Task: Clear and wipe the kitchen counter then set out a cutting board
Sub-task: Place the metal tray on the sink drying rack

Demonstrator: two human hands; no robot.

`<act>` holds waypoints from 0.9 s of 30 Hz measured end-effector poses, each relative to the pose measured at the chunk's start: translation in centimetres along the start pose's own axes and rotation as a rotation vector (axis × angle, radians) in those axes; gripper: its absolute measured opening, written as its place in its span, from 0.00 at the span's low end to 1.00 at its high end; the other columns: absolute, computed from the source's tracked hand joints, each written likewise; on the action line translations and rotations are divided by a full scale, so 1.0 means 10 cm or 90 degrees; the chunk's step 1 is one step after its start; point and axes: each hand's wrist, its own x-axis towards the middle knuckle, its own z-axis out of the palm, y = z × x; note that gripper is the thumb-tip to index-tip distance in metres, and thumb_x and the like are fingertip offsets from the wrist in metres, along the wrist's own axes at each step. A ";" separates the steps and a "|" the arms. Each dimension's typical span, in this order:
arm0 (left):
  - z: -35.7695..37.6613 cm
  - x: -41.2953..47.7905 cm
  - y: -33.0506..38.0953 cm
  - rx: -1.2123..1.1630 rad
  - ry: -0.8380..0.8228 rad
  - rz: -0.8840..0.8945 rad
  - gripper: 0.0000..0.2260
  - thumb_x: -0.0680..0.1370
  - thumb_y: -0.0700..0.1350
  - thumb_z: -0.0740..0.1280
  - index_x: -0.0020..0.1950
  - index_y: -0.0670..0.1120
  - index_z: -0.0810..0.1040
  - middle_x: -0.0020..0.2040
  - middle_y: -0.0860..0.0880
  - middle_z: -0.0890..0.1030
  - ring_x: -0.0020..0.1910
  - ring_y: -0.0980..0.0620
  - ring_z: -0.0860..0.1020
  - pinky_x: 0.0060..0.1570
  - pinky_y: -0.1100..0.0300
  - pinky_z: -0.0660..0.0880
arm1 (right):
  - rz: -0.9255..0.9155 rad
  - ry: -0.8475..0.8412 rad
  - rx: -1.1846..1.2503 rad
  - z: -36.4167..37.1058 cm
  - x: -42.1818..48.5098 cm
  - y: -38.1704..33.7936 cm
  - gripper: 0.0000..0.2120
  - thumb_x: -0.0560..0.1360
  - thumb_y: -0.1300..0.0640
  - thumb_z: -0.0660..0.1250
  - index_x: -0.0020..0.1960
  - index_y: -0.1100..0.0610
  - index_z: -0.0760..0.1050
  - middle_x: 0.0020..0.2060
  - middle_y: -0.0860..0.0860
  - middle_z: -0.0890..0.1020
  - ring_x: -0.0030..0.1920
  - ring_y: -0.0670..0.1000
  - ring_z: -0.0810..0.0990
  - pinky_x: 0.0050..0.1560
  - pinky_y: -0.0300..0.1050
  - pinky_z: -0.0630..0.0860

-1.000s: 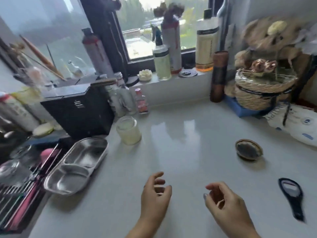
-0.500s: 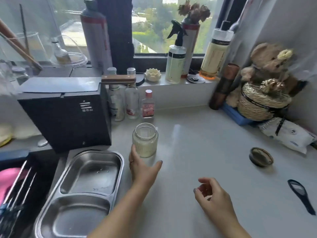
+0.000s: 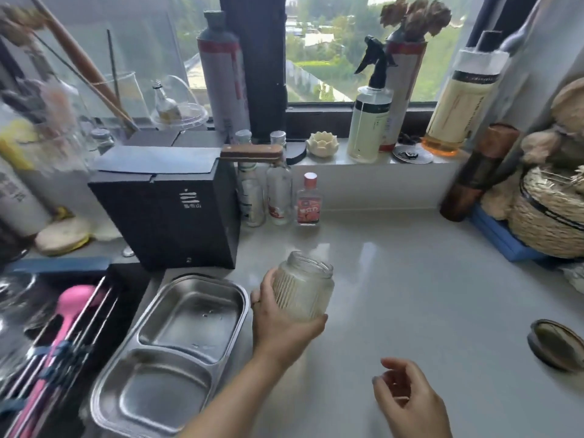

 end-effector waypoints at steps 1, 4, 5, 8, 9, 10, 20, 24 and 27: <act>-0.14 -0.12 0.02 0.002 -0.005 0.025 0.44 0.52 0.53 0.75 0.64 0.63 0.57 0.55 0.59 0.66 0.51 0.61 0.67 0.50 0.68 0.65 | -0.014 -0.038 0.000 0.06 0.03 -0.02 0.15 0.66 0.67 0.71 0.38 0.47 0.74 0.33 0.38 0.80 0.33 0.39 0.78 0.35 0.23 0.69; -0.67 -0.46 0.07 -0.004 0.008 0.069 0.39 0.50 0.54 0.75 0.54 0.69 0.58 0.51 0.59 0.71 0.48 0.64 0.73 0.43 0.75 0.71 | -0.052 -0.122 -0.013 0.26 0.11 -0.17 0.15 0.67 0.64 0.71 0.39 0.45 0.72 0.28 0.44 0.80 0.36 0.39 0.78 0.37 0.22 0.68; -0.87 -0.55 0.07 -0.018 0.028 0.072 0.38 0.50 0.52 0.76 0.53 0.68 0.60 0.51 0.55 0.72 0.46 0.62 0.75 0.44 0.71 0.74 | -0.059 -0.137 -0.015 0.33 0.12 -0.23 0.14 0.67 0.63 0.71 0.40 0.45 0.72 0.30 0.43 0.80 0.36 0.39 0.78 0.37 0.22 0.68; -1.50 -0.74 0.05 0.007 0.114 0.042 0.36 0.49 0.52 0.77 0.52 0.66 0.65 0.54 0.51 0.75 0.52 0.52 0.77 0.53 0.50 0.77 | -0.035 -0.208 0.014 0.62 0.06 -0.41 0.10 0.69 0.63 0.71 0.40 0.49 0.74 0.31 0.46 0.81 0.30 0.42 0.80 0.37 0.28 0.74; -1.71 -0.77 0.01 0.029 0.153 0.022 0.36 0.49 0.53 0.77 0.53 0.66 0.66 0.55 0.51 0.75 0.54 0.52 0.75 0.55 0.47 0.75 | 0.009 -0.261 0.051 0.73 0.00 -0.50 0.07 0.69 0.62 0.70 0.40 0.52 0.75 0.31 0.49 0.81 0.27 0.44 0.80 0.36 0.35 0.77; -1.90 -0.77 -0.04 0.050 0.198 0.002 0.36 0.49 0.53 0.77 0.52 0.66 0.66 0.56 0.51 0.75 0.56 0.52 0.74 0.56 0.48 0.73 | 0.071 -0.324 0.092 0.85 -0.06 -0.59 0.04 0.70 0.62 0.70 0.41 0.55 0.76 0.31 0.53 0.81 0.25 0.47 0.80 0.31 0.40 0.78; -3.43 -0.51 -1.11 0.276 0.416 -0.200 0.38 0.59 0.44 0.79 0.66 0.54 0.68 0.61 0.37 0.69 0.61 0.45 0.66 0.61 0.48 0.67 | 0.088 -0.390 -0.144 1.62 -0.53 -1.08 0.27 0.71 0.58 0.69 0.65 0.60 0.61 0.58 0.59 0.76 0.60 0.60 0.75 0.47 0.45 0.67; -3.73 -0.44 -1.45 0.307 0.397 -0.227 0.40 0.58 0.45 0.79 0.66 0.51 0.65 0.63 0.38 0.68 0.61 0.40 0.69 0.59 0.48 0.69 | 0.082 -0.346 -0.162 1.66 -0.65 -1.18 0.25 0.70 0.66 0.69 0.64 0.63 0.66 0.58 0.62 0.77 0.56 0.60 0.77 0.51 0.50 0.70; -3.86 -0.38 -1.65 0.331 0.369 -0.226 0.39 0.58 0.46 0.78 0.65 0.52 0.66 0.64 0.40 0.68 0.62 0.40 0.67 0.60 0.49 0.68 | 0.064 -0.333 -0.092 1.71 -0.76 -1.33 0.24 0.69 0.69 0.69 0.63 0.61 0.69 0.51 0.59 0.79 0.46 0.53 0.78 0.43 0.40 0.72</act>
